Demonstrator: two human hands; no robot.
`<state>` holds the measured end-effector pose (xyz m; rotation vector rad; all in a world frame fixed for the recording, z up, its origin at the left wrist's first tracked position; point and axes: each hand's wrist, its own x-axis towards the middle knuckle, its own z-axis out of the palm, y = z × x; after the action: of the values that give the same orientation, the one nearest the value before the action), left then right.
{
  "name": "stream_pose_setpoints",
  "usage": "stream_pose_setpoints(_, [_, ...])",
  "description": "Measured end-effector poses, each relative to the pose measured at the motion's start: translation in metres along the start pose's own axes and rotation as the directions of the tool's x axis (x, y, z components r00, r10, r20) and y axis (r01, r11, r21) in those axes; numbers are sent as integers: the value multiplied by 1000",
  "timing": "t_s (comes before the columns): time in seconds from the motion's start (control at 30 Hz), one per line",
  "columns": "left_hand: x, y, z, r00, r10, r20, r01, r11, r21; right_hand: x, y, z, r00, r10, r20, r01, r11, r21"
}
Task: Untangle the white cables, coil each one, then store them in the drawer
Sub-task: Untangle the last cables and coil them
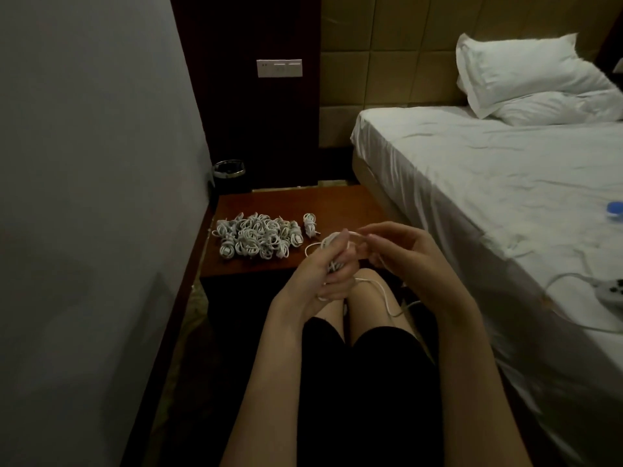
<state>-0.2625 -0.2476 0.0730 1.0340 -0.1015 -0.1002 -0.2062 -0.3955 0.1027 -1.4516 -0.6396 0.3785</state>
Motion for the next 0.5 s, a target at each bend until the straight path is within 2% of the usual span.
stream_pose_setpoints(0.07, [0, -5, 0, 993, 50, -102, -46, 998, 41, 0, 4, 4, 993, -78, -90, 57, 975, -215])
stream_pose_setpoints(0.13, [3, -14, -1, 966, 102, -239, -42, 969, 245, 3, 10, 13, 961, -166, -220, 79, 930, -358])
stream_pose_setpoints(0.2, [4, -21, -2, 939, 109, -325, 30, 919, 393, 5, 19, 17, 933, -199, -299, 58, 906, -420])
stream_pose_setpoints(0.23, [4, -25, -2, 939, 105, -327, 38, 914, 404, 6, 25, 18, 928, -200, -313, 41, 893, -448])
stream_pose_setpoints(0.33, [8, -32, 4, 938, 79, -337, 24, 957, 290, 8, 42, 21, 931, -187, -313, 10, 871, -492])
stream_pose_setpoints(0.43, [9, -32, 2, 916, 41, -398, 45, 978, 204, 9, 54, 23, 959, -159, -235, 8, 843, -538])
stream_pose_setpoints(0.5, [6, -28, -6, 883, 69, -465, 13, 985, 170, 7, 57, 20, 981, -104, -164, -6, 828, -560])
